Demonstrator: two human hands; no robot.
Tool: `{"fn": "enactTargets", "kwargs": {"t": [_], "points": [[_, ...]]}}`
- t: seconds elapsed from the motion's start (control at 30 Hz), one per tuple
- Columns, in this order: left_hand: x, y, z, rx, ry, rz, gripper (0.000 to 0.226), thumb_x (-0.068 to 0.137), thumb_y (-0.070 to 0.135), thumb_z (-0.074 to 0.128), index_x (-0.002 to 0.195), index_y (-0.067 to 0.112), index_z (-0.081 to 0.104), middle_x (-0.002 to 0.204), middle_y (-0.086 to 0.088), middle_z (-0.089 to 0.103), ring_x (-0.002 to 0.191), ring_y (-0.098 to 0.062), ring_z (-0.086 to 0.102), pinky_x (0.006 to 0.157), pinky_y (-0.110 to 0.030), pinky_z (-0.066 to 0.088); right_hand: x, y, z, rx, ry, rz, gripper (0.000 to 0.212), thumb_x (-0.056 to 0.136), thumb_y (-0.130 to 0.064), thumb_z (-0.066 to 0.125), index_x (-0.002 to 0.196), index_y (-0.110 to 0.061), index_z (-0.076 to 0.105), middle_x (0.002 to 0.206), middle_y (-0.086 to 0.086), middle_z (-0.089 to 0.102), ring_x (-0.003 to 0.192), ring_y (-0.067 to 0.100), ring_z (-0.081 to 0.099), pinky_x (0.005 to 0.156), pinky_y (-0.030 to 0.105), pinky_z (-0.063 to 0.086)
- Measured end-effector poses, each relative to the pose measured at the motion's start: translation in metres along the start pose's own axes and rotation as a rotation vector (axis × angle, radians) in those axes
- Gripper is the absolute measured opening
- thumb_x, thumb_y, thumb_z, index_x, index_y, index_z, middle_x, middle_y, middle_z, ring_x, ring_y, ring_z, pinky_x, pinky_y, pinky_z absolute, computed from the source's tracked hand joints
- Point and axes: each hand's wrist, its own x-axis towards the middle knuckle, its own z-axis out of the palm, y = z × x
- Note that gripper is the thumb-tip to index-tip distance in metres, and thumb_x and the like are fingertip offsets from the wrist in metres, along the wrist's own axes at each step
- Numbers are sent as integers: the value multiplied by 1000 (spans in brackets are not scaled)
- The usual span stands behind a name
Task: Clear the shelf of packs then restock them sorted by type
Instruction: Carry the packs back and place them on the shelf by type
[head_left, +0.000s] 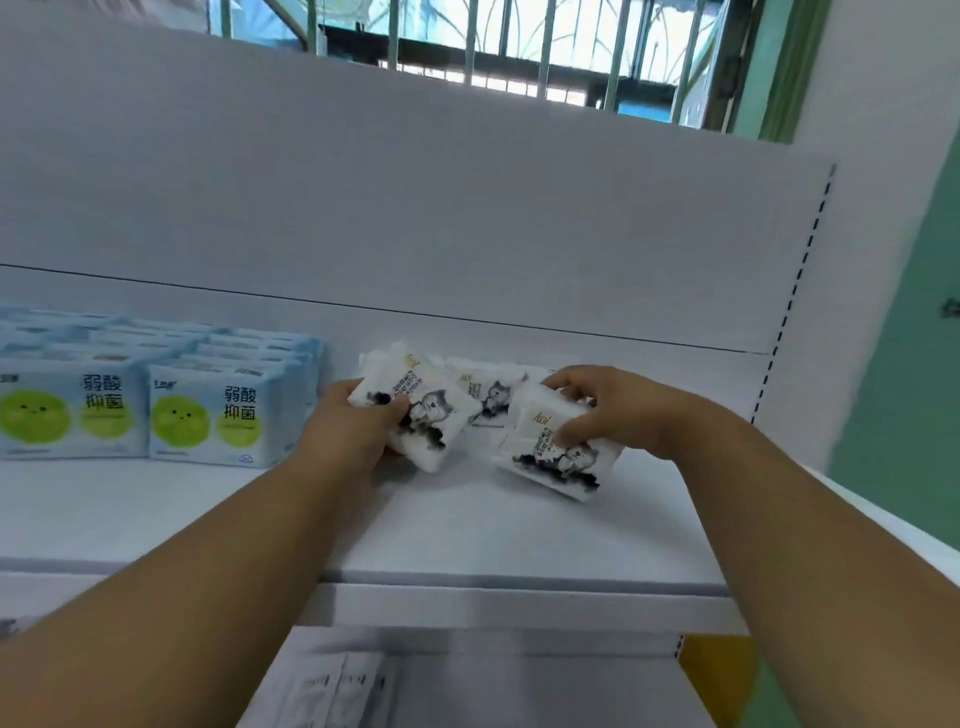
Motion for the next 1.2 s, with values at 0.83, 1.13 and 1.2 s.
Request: {"fn": "enactTargets", "kwargs": {"t": [0.83,1.13,1.2], "points": [[4,11,-5,1191,29,242,82,61,53,87,130,25,52,121,6,65,112,-20,59,96,-30,46,93,-1,52,-488,193,-296,52,85,-39,71,131,-21,53,125,6,46,114,23,47,91,32,42],[-3,3,26,1212,11,269,79,59,61,83,120,19,54,115,4,65,106,-21,59,91,-33,48,56,3,36,-263,435,-326,29,101,-31,41,110,-21,67,112,1,63,106,22,55,95,41,44],[-6,1,42,1201,-8,290,73,59,61,84,112,20,57,109,3,66,99,-20,60,85,-33,50,31,3,29,-6,233,-228,31,98,-49,47,110,-23,60,104,-3,62,96,18,60,90,39,50]]}}
